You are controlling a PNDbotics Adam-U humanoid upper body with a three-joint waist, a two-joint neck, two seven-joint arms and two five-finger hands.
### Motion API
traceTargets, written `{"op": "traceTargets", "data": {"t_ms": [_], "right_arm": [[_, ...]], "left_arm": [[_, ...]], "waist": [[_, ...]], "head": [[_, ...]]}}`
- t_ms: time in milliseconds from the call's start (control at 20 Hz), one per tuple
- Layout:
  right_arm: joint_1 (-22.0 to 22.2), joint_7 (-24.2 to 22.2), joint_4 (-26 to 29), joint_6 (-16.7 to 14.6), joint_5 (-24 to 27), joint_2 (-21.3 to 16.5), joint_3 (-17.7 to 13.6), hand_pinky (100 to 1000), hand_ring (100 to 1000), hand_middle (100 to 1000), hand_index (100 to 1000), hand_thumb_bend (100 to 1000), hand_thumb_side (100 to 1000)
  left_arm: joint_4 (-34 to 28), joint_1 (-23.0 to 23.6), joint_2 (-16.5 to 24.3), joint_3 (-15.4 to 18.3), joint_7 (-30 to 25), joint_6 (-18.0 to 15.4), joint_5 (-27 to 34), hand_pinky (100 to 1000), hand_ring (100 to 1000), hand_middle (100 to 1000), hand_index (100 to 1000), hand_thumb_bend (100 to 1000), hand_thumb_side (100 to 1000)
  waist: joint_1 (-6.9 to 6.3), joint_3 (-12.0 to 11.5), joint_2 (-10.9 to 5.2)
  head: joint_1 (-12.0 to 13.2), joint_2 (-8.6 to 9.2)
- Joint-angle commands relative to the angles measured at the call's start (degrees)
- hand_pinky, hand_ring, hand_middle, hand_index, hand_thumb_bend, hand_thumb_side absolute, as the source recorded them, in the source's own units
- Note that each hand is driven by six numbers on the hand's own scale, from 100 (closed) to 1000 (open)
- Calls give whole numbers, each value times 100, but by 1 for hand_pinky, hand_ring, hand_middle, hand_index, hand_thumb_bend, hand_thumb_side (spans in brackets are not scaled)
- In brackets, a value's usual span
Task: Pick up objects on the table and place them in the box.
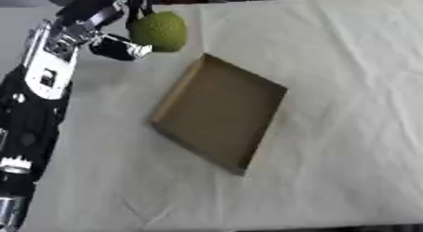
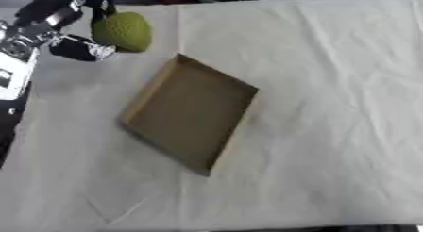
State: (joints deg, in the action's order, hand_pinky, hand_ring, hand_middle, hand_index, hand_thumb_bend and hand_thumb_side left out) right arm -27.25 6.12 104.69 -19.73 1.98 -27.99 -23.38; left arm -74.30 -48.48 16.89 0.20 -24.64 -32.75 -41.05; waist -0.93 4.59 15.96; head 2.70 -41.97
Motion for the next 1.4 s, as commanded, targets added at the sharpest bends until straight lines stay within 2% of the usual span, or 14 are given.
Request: {"op": "traceTargets", "data": {"t_ms": [50,400,650,800,1100,1300,1400], "right_arm": [[-140,-7,-67,-114,-47,-311,33,720,623,609,738,100,248],[-330,-78,-405,-417,-28,-488,177,716,623,609,738,100,232],[-371,-88,-572,-513,-21,-531,206,716,622,609,738,100,231],[-387,-102,-601,-514,-15,-506,214,716,622,609,738,100,231],[-447,-122,-614,-503,-8,-495,246,716,622,609,738,100,227],[-488,-160,-614,-496,17,-464,278,716,622,609,738,100,229],[-493,-176,-597,-477,24,-454,278,717,622,609,738,100,231]], "left_arm": [[0,-138,-157,-85,-131,-116,-217,492,296,465,476,272,100],[231,-161,-518,-50,107,-199,-1072,493,305,472,489,313,100],[453,-141,-699,122,659,-55,-1958,492,309,475,495,356,100],[568,-125,-784,156,956,-1,-2365,491,309,476,497,347,100],[681,-19,-980,180,1133,81,-2630,490,301,479,503,286,100],[692,-11,-1035,180,1211,131,-2795,493,309,483,510,339,100],[665,-23,-1022,193,1338,144,-2910,493,306,481,509,336,100]], "waist": [[39,37,-84],[131,115,-54],[165,98,-95],[167,89,-128],[178,88,-152],[162,87,-158],[141,76,-166]], "head": [[28,91],[103,138],[106,68],[71,42],[-8,19],[-4,-20],[-5,-37]]}}
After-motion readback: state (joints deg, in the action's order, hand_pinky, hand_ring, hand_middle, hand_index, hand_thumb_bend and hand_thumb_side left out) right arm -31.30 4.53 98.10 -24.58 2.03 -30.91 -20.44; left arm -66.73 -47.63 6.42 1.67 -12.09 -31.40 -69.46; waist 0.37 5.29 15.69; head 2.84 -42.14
